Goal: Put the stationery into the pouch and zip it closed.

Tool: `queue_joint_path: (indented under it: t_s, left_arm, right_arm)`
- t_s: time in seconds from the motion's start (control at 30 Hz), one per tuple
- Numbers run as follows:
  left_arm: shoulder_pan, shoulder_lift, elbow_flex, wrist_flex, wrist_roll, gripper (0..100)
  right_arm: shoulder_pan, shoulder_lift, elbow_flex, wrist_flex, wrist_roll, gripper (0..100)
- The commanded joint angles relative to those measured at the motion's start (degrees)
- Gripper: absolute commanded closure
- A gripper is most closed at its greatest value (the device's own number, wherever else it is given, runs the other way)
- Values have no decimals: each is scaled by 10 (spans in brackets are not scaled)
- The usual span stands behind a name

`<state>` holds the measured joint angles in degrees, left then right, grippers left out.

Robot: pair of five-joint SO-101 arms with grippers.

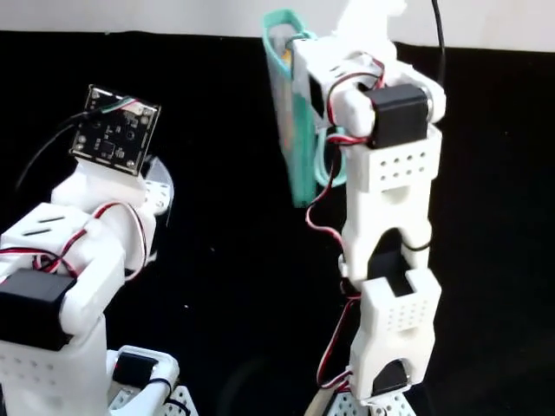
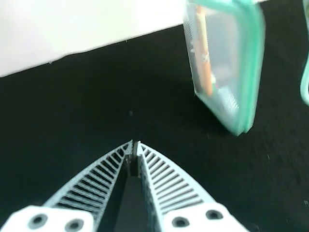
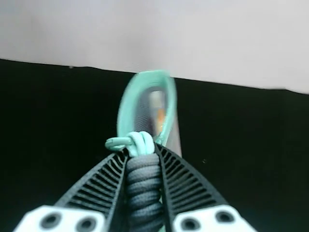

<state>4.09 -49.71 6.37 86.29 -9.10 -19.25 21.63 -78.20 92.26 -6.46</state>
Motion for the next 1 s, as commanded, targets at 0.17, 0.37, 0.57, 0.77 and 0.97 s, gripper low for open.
queue_joint_path:
  t_s: [0.17, 0.37, 0.57, 0.77, 0.97]
  left_arm:
    - [-7, -4, 109, -133, -4, 989]
    - [-2, -3, 160, -177, -54, 922]
    - [7, 4, 193, -236, -52, 877]
    - [13, 69, 192, -331, 0, 874]
    - [62, 103, 190, -357, 11, 841]
  right_arm:
    - [-51, -34, -7, 21, -5, 993]
    - [-77, -34, -7, 33, -6, 993]
    - [-102, -34, -12, 37, -7, 993]
    - [-112, -33, -12, 37, -7, 993]
    - [-110, -33, -12, 36, -7, 993]
